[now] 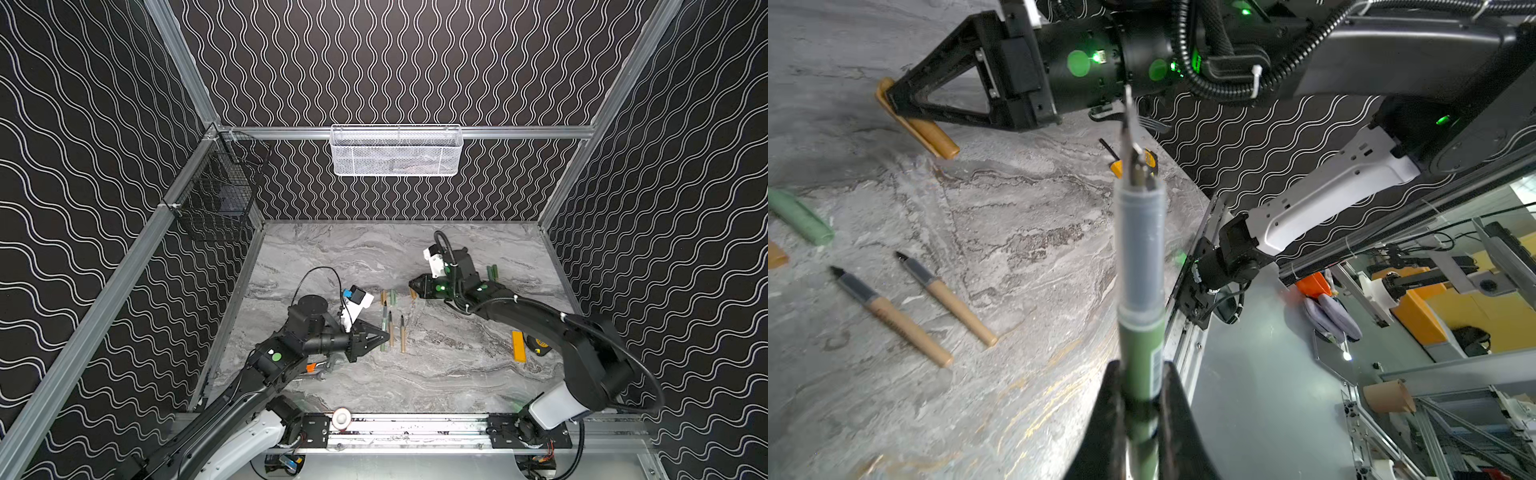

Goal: Insert the pens into the pen caps
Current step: 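Carry the tan cap over the green pen's nib with the right gripper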

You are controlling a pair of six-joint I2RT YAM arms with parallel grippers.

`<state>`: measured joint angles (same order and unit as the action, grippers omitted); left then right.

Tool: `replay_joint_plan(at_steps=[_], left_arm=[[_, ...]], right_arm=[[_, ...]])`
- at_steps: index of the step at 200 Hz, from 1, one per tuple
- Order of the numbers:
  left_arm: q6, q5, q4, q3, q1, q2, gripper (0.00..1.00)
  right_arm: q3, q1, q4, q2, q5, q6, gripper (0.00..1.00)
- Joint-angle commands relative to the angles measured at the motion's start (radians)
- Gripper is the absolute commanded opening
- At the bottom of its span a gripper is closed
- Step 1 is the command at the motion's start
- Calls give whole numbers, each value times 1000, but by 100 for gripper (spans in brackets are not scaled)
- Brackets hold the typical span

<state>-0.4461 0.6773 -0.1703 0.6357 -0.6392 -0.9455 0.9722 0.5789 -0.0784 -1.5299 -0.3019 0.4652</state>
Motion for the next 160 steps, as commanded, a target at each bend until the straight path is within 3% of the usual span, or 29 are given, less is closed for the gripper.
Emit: replay_joint_plan(at_steps=[1,70,160], left_arm=[[-39,28,196,-22,-35,-62,0],[-34,81,413,-60,-117,-223,0],[-15,67,442,-70,-124,-212,0]], right_arm=[[-65,2,-183,89,-77,55,17],[-233,2,-490,315,-198,147,17],[-293,67,-690,352,-250,222,17]])
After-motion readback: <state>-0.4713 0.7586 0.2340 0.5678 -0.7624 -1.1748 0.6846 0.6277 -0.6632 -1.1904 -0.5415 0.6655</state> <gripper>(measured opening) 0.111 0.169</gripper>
